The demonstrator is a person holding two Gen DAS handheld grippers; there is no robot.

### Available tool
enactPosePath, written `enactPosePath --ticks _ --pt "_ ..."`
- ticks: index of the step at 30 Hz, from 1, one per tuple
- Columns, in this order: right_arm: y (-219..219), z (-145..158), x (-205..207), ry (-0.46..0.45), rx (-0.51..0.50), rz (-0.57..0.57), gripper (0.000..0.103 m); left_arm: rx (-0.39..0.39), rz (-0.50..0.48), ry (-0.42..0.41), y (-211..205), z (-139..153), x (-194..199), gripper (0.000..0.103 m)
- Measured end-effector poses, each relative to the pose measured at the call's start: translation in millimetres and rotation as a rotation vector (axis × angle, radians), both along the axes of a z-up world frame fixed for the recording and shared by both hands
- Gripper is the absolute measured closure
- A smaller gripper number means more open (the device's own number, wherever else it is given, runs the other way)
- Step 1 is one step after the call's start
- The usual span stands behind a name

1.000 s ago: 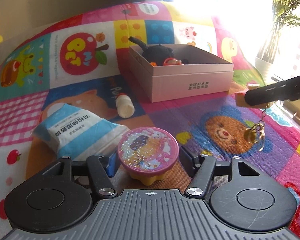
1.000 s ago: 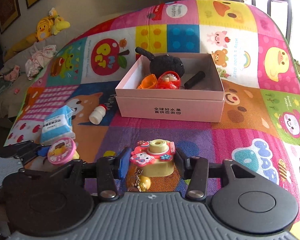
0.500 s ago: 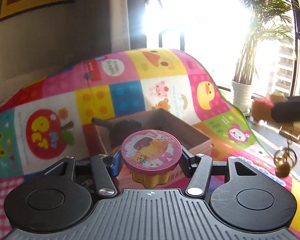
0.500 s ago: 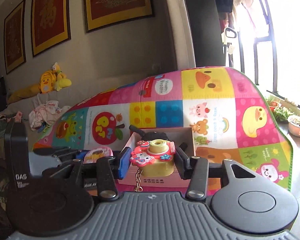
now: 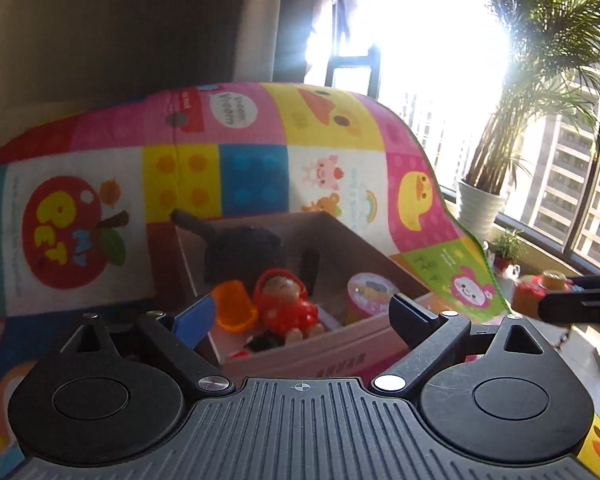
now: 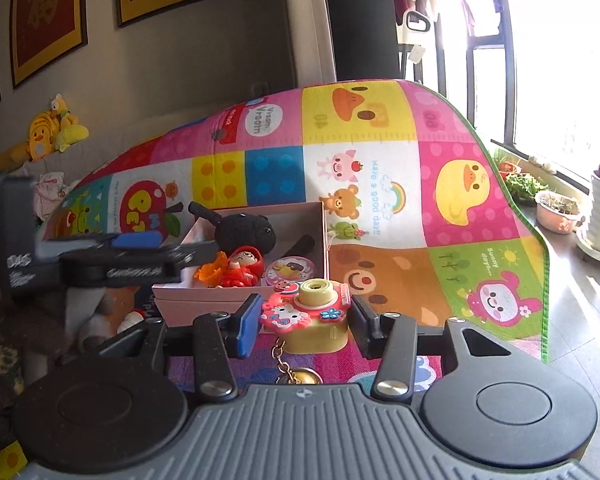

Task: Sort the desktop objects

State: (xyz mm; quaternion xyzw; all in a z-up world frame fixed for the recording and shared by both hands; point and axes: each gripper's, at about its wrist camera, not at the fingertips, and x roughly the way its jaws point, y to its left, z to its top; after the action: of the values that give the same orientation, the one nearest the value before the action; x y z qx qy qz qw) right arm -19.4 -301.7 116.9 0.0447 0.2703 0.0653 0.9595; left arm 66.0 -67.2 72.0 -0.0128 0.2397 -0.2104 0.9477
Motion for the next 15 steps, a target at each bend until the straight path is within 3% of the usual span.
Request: enactPosePath --ticks 5,11,15 --pt "14 -1 32 0.032 0.009 0.023 0.056 -0.063 -0.014 0.065 22 -35 -41 0.003" --pt "38 21 118 0.064 -0.016 0.027 0.057 -0.117 0.021 0.092 36 -57 -40 0.003" --pt "50 23 171 0.084 -0.054 -0.024 0.057 -0.158 -0.015 0.088 41 -57 -41 0.002"
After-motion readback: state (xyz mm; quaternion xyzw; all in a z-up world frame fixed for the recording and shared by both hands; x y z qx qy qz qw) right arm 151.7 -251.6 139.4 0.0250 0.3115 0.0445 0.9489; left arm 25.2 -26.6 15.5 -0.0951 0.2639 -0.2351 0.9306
